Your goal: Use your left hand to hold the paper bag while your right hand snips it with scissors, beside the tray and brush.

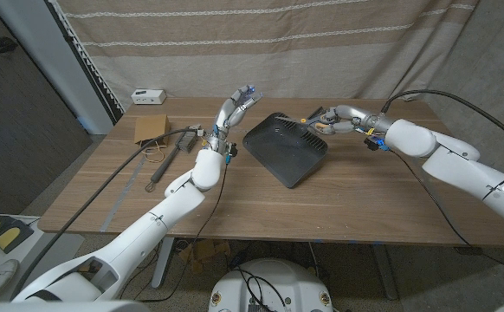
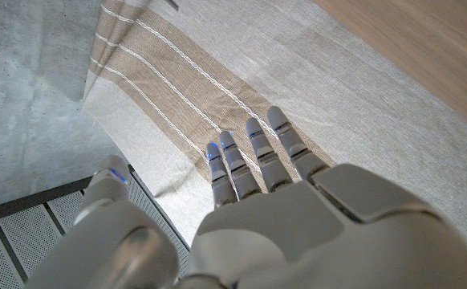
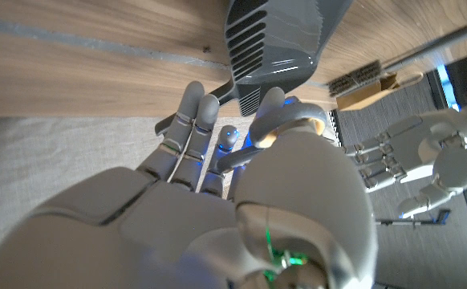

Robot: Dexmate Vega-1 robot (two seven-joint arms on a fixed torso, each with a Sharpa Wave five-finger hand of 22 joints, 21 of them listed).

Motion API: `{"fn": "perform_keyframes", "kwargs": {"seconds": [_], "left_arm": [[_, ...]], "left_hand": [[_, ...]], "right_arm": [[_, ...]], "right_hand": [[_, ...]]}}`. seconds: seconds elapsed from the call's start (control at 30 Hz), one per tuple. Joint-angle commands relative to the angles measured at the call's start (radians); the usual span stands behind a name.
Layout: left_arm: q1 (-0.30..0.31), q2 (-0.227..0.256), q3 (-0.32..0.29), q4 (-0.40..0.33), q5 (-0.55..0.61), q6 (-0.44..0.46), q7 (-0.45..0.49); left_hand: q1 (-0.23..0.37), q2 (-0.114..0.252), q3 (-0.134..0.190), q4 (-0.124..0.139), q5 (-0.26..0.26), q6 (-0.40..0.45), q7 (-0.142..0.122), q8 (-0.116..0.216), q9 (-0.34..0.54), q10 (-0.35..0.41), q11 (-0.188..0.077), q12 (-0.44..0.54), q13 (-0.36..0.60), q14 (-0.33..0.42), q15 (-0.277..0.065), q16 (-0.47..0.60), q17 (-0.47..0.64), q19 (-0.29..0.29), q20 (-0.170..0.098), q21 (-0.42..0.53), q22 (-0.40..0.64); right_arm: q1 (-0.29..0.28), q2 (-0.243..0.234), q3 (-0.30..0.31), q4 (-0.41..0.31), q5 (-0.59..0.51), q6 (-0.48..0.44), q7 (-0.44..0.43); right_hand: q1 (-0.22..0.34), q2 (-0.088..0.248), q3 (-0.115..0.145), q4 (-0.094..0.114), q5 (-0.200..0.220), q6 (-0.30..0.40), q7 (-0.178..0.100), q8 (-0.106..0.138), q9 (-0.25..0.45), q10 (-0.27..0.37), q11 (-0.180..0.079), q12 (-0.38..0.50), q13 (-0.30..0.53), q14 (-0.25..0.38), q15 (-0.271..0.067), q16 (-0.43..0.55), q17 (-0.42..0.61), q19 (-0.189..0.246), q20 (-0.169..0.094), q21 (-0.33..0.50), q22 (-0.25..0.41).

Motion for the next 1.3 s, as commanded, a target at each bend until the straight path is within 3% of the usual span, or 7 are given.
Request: {"fn": "perform_keyframes", "kwargs": {"seconds": [0.03,0.13,0.53,0.73,1.07,1.3], "left_arm": [[-0.005,-0.001,0.002,0.008,-0.008,-0.001,0.000],[-0.003,0.001,0.001,0.005,-0.010,0.000,-0.001],[0.002,0.005,-0.002,0.001,-0.016,-0.004,-0.003],[0.002,0.004,-0.003,0.004,-0.019,-0.008,-0.003],[-0.001,0.001,-0.003,0.015,-0.022,-0.015,-0.003],[-0.002,-0.003,-0.003,0.023,-0.025,-0.016,-0.001]], "left_hand": [[0.018,0.000,0.001,-0.001,0.005,0.013,0.000,0.005,-0.001,0.012,0.000,-0.005,0.003,0.007,-0.126,-0.003,0.003,0.009,-0.004,-0.003,0.001],[0.022,0.000,0.001,-0.001,0.006,0.014,-0.001,0.005,-0.001,0.012,0.001,-0.007,0.004,0.008,-0.127,-0.002,0.003,0.012,-0.004,-0.004,0.001],[0.032,0.001,0.002,0.001,0.009,0.016,0.001,0.006,-0.003,0.016,-0.003,-0.008,0.005,0.012,-0.129,0.000,0.003,0.017,-0.004,-0.007,0.001],[0.036,0.001,0.002,0.002,0.010,0.018,0.003,0.007,-0.003,0.017,-0.002,-0.010,0.006,0.013,-0.128,0.000,0.003,0.019,-0.004,-0.009,0.002],[0.043,0.001,0.001,0.003,0.012,0.019,0.003,0.007,-0.004,0.019,-0.001,-0.012,0.006,0.014,-0.131,0.000,0.004,0.021,-0.004,-0.013,0.002],[0.046,0.001,0.000,0.004,0.013,0.019,0.003,0.007,-0.004,0.019,-0.001,-0.013,0.007,0.015,-0.129,0.001,0.004,0.026,-0.007,-0.014,0.002]], "right_arm": [[0.046,0.078,0.026,0.184,0.434,0.073,0.219],[0.057,0.086,0.024,0.206,0.489,0.073,0.254],[0.075,0.092,0.011,0.231,0.583,0.057,0.303],[0.095,0.109,0.005,0.269,0.653,0.043,0.374],[0.091,0.138,0.021,0.298,0.749,0.012,0.404],[0.102,0.162,0.025,0.332,0.833,-0.037,0.476]], "right_hand": [[0.016,-0.003,0.006,-0.002,-0.010,-0.008,-0.005,0.146,0.032,0.131,-0.120,0.103,0.002,0.013,-0.174,0.011,-0.002,0.010,-0.044,0.009,-0.007],[0.020,0.000,0.011,-0.002,-0.018,-0.007,0.002,0.147,0.031,0.131,-0.119,0.103,0.002,0.016,-0.173,0.019,-0.002,0.030,-0.054,0.022,-0.013],[0.026,0.000,0.018,-0.004,-0.037,-0.004,0.009,0.149,0.026,0.136,-0.121,0.106,0.002,0.023,-0.173,0.038,-0.004,0.041,-0.058,0.040,-0.026],[0.025,-0.001,0.020,-0.002,-0.047,-0.011,0.012,0.155,0.038,0.140,-0.121,0.107,0.003,0.026,-0.172,0.049,-0.004,0.038,-0.058,0.047,-0.032],[0.018,0.001,0.022,0.003,-0.059,-0.024,0.011,0.156,0.042,0.140,-0.119,0.107,0.003,0.018,-0.171,0.058,-0.010,0.029,-0.058,0.055,-0.042],[0.009,0.002,0.024,0.009,-0.070,-0.047,0.002,0.151,0.044,0.120,-0.112,0.104,0.002,-0.012,-0.170,0.057,-0.024,0.001,-0.044,0.059,-0.056]]}}
